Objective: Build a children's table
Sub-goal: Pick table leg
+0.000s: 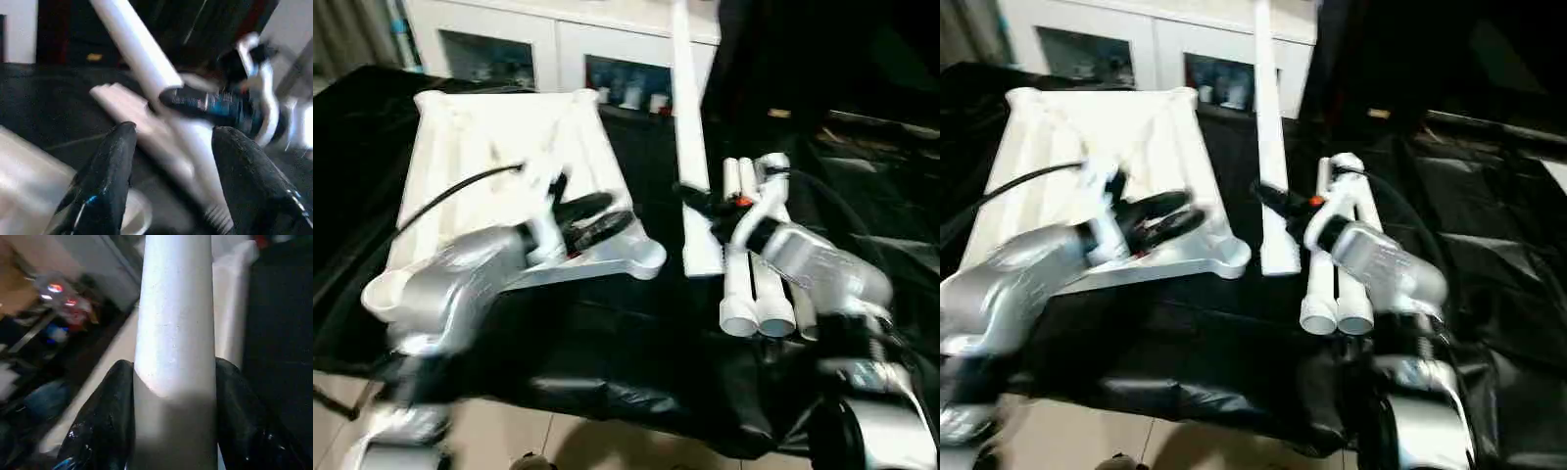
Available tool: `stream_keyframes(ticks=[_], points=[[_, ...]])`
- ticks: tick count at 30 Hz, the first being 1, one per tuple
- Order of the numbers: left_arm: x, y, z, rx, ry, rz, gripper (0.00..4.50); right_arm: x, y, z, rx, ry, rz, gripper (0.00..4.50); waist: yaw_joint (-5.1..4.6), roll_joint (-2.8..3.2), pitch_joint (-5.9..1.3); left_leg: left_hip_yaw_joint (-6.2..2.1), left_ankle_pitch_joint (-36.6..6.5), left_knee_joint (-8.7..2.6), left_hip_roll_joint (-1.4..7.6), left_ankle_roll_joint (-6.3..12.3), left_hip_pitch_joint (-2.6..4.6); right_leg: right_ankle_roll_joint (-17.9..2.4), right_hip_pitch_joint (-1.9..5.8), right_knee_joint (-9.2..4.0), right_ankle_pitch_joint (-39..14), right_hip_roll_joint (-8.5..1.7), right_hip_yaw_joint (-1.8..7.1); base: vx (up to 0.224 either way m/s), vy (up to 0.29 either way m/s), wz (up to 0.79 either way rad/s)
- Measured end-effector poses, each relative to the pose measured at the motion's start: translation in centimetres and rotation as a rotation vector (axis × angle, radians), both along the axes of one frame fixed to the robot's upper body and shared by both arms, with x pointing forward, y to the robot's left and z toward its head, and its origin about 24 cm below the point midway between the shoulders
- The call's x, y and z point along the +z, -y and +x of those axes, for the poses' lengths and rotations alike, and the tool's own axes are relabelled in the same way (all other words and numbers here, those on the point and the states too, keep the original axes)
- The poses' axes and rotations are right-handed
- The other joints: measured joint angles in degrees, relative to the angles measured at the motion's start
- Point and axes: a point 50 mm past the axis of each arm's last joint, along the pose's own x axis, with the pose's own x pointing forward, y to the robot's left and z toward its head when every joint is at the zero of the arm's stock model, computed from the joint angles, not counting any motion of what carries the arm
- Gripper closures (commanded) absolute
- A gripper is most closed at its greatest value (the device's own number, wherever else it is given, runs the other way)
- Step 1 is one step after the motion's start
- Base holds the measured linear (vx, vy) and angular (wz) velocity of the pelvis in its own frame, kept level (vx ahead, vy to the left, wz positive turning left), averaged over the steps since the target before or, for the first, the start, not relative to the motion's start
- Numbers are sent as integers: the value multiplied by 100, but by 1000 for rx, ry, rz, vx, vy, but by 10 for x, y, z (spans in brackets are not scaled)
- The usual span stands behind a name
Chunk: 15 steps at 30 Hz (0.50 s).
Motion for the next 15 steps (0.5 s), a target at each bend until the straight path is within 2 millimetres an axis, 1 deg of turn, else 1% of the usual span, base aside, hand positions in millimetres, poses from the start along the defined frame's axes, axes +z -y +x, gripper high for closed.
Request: stream_keyframes(ticks=[3,6,9,10,13,14,15], points=[[18,11,1,-66,2,-129,121,12,-3,-10,72,61,47,266,15,0,0,-1,1,1,0,2,0,0,2,-1,0,0,1,0,0,0],[28,18,0,-119,-10,-205,96,24,-8,-15,123,111,67,266,-4,-3,-2,-2,2,1,0,3,3,0,3,0,0,-1,2,0,0,0],[28,19,-2,-148,-50,-240,76,26,-9,-22,162,135,97,266,5,-4,-2,-3,2,0,0,4,2,1,3,-1,0,-1,-2,0,0,0],[28,19,-2,-144,-61,-236,59,25,-8,-25,168,136,102,266,5,-4,-2,-4,3,1,0,4,0,1,3,-1,0,-1,-2,0,0,0],[26,19,-1,-126,-84,-235,52,23,-9,-29,191,135,113,266,8,-4,-2,-5,5,2,-2,8,-4,2,2,-5,1,-4,-1,0,0,0],[27,19,-1,-123,-87,-253,42,23,-10,-31,203,136,107,266,9,-4,-2,-5,5,2,-2,8,-5,2,3,-5,1,-3,-2,0,0,0],[29,20,-1,-121,-88,-270,21,23,-13,-33,216,136,100,266,12,-4,-2,-6,5,2,-2,8,-6,2,3,-5,1,-4,-3,0,0,0]])
